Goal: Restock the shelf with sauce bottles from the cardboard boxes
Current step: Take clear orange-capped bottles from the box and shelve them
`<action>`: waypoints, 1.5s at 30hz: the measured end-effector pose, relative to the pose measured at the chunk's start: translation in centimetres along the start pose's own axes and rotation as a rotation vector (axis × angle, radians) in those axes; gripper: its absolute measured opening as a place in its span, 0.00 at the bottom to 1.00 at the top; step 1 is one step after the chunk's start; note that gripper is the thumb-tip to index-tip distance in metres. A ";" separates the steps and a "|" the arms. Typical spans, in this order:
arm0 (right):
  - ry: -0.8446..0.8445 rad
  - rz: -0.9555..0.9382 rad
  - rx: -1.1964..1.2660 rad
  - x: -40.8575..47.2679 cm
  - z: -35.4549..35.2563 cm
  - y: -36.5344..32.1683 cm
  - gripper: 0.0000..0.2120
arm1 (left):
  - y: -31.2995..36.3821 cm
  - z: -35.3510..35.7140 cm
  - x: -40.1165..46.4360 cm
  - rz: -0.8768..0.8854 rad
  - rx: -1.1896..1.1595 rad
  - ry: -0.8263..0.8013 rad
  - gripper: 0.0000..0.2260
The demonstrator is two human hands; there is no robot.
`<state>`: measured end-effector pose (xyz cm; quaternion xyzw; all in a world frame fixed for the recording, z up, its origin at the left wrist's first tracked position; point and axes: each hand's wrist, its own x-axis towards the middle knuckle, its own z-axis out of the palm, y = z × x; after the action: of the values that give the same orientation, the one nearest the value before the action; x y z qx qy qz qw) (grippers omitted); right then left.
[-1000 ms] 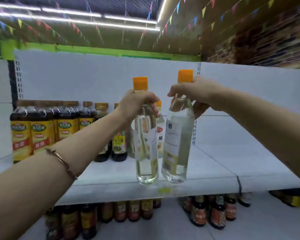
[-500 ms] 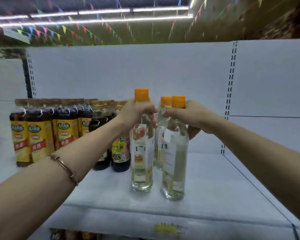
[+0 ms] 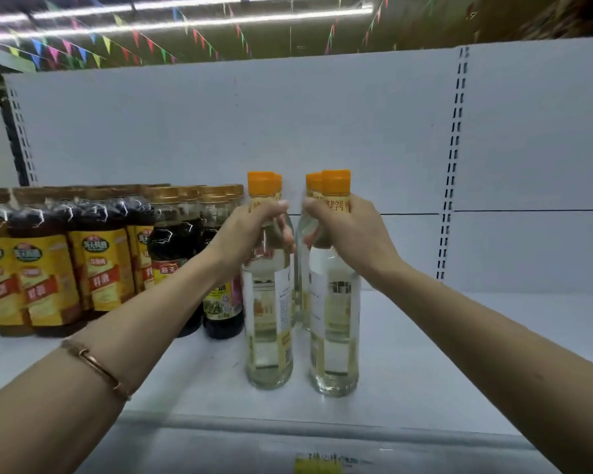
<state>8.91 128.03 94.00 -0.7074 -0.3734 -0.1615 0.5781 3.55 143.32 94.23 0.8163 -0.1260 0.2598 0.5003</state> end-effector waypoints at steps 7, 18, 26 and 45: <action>0.223 0.079 -0.267 -0.4 2.1 0.6 0.13 | -0.6 -0.5 -1.1 0.053 0.127 0.057 0.16; 0.013 0.170 -0.158 -2.5 1.0 0.9 0.18 | -1.1 -0.8 -4.2 -0.030 0.230 0.092 0.30; -0.372 0.300 -0.102 -5.2 -1.8 2.8 0.52 | -6.2 0.7 -9.7 -0.293 0.017 -0.042 0.34; -0.007 0.215 -0.473 -4.3 3.0 4.8 0.56 | -10.0 2.9 -6.3 -0.361 0.212 0.128 0.44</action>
<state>8.86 129.14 86.96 -0.8591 -0.2498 -0.1795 0.4090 3.79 145.11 82.23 0.8554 0.0820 0.2292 0.4572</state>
